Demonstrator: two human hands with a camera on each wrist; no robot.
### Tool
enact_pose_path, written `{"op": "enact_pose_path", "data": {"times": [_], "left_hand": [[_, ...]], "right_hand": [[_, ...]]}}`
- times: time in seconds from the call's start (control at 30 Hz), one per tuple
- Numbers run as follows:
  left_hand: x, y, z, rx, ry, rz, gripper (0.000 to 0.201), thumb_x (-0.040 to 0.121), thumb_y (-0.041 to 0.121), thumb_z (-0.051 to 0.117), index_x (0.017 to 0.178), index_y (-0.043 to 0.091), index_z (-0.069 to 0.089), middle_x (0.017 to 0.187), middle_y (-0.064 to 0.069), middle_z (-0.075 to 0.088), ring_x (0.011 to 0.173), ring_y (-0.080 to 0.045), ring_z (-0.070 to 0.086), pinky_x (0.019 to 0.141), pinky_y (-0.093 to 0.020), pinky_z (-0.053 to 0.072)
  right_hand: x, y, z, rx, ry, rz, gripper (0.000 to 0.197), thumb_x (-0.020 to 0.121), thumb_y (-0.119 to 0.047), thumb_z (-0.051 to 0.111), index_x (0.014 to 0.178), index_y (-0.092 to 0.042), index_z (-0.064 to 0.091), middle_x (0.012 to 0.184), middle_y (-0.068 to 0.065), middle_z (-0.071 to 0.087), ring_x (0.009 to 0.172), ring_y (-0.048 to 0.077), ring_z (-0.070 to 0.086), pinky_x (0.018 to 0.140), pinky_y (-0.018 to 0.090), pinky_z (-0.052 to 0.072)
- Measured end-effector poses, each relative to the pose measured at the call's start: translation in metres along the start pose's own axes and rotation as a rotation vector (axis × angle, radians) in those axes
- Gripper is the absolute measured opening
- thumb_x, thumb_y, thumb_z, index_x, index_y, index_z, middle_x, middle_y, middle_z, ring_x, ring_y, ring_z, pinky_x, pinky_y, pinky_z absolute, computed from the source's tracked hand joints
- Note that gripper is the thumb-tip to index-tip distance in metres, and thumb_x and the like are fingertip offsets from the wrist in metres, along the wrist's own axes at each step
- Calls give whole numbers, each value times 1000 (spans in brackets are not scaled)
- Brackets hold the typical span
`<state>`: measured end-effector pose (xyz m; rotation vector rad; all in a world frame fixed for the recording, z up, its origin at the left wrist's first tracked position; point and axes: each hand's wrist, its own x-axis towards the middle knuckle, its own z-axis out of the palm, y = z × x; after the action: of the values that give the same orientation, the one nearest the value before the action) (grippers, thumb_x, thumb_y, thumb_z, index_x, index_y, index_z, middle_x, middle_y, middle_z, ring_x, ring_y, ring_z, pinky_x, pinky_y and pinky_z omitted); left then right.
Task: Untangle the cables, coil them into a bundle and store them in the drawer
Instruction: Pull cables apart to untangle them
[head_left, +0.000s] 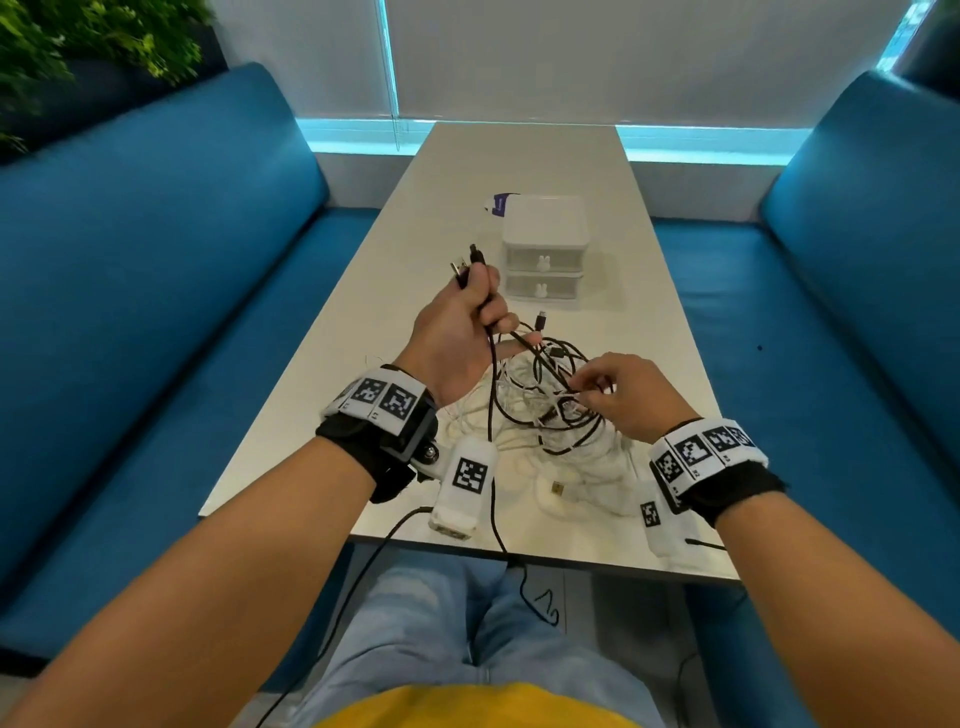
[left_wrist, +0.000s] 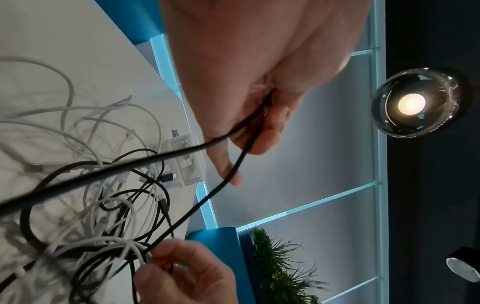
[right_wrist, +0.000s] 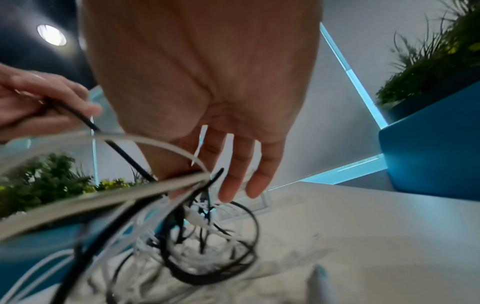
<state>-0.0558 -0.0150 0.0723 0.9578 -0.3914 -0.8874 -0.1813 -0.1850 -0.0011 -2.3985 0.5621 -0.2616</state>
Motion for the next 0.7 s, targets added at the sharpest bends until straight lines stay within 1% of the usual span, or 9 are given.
{"op": "enact_pose_path", "data": {"times": [0.07, 0.13, 0.2, 0.27, 0.33, 0.47, 0.53, 0.63, 0.7], "left_hand": [[1, 2, 1, -24, 4, 6, 33, 104, 35, 33, 78, 18, 45, 58, 4, 25, 55, -13, 32, 85, -52, 53], [3, 4, 0, -40, 39, 12, 33, 104, 36, 34, 78, 19, 46, 57, 5, 24, 52, -11, 31, 74, -44, 56], [4, 6, -3, -61, 100, 29, 33, 104, 36, 35, 77, 19, 46, 55, 7, 24, 49, -10, 28, 61, -33, 49], [5, 8, -6, -91, 150, 53, 34, 103, 37, 36, 77, 20, 47, 54, 7, 23, 47, -9, 25, 55, -27, 40], [7, 10, -8, -102, 181, 84, 34, 103, 37, 36, 76, 20, 47, 53, 8, 22, 48, -9, 22, 52, -24, 34], [11, 19, -15, -142, 232, 143, 35, 103, 39, 37, 75, 21, 47, 52, 8, 22, 46, -9, 20, 47, -22, 28], [12, 23, -20, -173, 262, 160, 36, 103, 39, 37, 74, 20, 47, 52, 8, 22, 45, -9, 20, 45, -21, 25], [12, 25, -23, -188, 299, 178, 37, 101, 43, 40, 73, 20, 47, 53, 7, 20, 45, -9, 19, 43, -22, 21], [12, 23, -19, -146, 315, 200, 33, 98, 41, 48, 72, 21, 43, 52, 8, 19, 45, -8, 18, 42, -22, 18]], "right_hand": [[-2, 6, -2, 16, 29, 22, 16, 80, -4, 71, 88, -18, 71, 89, -1, 62, 80, 12, 54, 72, 17, 39], [-5, 11, -6, 66, 69, 58, 19, 78, -1, 72, 80, -19, 65, 83, 1, 62, 70, 11, 54, 63, 13, 39], [-5, 17, -10, 83, 83, 89, 22, 77, -1, 74, 75, -20, 63, 80, 2, 64, 65, 10, 54, 61, 16, 41], [-5, 24, -14, 90, 103, 112, 24, 76, -1, 75, 73, -22, 62, 78, 2, 65, 67, 14, 57, 64, 21, 44], [-5, 29, -16, 101, 143, 136, 24, 76, -1, 75, 72, -21, 63, 76, 0, 64, 67, 15, 58, 65, 21, 45], [-5, 37, -17, 96, 260, 176, 17, 77, -3, 75, 76, -17, 66, 72, -6, 61, 62, 4, 53, 59, 10, 38], [-5, 39, -22, 94, 295, 208, 14, 78, -5, 75, 77, -17, 67, 70, -8, 61, 62, 2, 52, 58, 9, 36], [-4, 35, -29, 72, 362, 219, 15, 79, -6, 74, 75, -19, 67, 69, -9, 61, 63, 3, 52, 62, 12, 39], [-4, 27, -34, 52, 376, 213, 14, 81, -7, 72, 76, -20, 67, 74, -5, 64, 67, 10, 54, 72, 23, 47]]}}
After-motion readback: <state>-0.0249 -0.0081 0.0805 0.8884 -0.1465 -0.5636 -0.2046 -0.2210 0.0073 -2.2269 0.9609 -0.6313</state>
